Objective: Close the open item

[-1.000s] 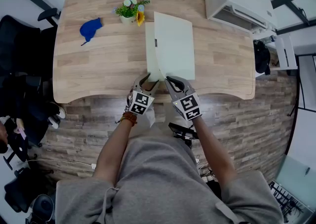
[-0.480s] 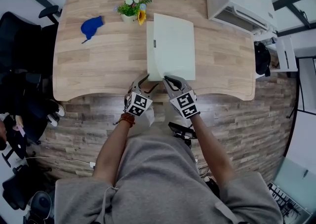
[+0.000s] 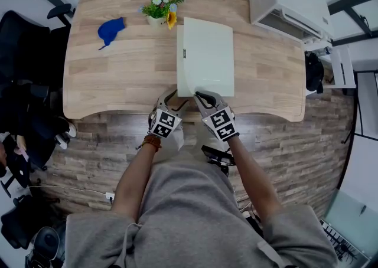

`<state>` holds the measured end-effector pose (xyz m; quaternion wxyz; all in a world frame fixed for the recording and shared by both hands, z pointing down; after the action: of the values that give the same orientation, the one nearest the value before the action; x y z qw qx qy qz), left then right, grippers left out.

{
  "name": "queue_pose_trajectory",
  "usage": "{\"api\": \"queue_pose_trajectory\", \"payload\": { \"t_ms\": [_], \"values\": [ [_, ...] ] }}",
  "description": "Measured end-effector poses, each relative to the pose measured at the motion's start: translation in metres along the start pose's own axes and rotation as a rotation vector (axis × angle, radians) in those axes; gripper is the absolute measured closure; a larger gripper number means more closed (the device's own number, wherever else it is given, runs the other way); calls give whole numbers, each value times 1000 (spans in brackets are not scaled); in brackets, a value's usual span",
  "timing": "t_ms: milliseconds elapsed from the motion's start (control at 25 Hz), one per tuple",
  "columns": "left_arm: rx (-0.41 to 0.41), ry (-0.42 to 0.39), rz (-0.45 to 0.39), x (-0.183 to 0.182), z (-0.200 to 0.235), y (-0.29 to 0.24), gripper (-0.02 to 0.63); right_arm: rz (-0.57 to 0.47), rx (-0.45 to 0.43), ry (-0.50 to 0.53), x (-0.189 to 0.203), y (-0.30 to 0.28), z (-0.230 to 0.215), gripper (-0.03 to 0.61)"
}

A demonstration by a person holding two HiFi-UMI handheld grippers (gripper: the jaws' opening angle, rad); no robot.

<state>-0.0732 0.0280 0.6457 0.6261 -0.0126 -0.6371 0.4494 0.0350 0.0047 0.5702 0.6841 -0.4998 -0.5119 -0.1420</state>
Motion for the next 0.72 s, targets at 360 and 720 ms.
{"api": "queue_pose_trajectory", "payload": {
  "t_ms": [360, 720],
  "values": [
    [1, 5, 5, -1, 0, -1, 379, 39, -27, -5, 4, -6, 3, 548],
    [6, 14, 8, -1, 2, -1, 379, 91, -42, 2, 8, -17, 6, 545]
  ]
}}
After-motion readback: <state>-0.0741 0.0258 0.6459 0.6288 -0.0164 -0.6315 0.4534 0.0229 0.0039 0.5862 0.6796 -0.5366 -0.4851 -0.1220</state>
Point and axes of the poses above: the fingertips, and each gripper's own axes: y backward along the fingers, z to its left, x out of its underside, the point moved 6 cm from there along y, backward along the fingers, and after that the axes turned 6 degrees about y, right-handed, at the moved point
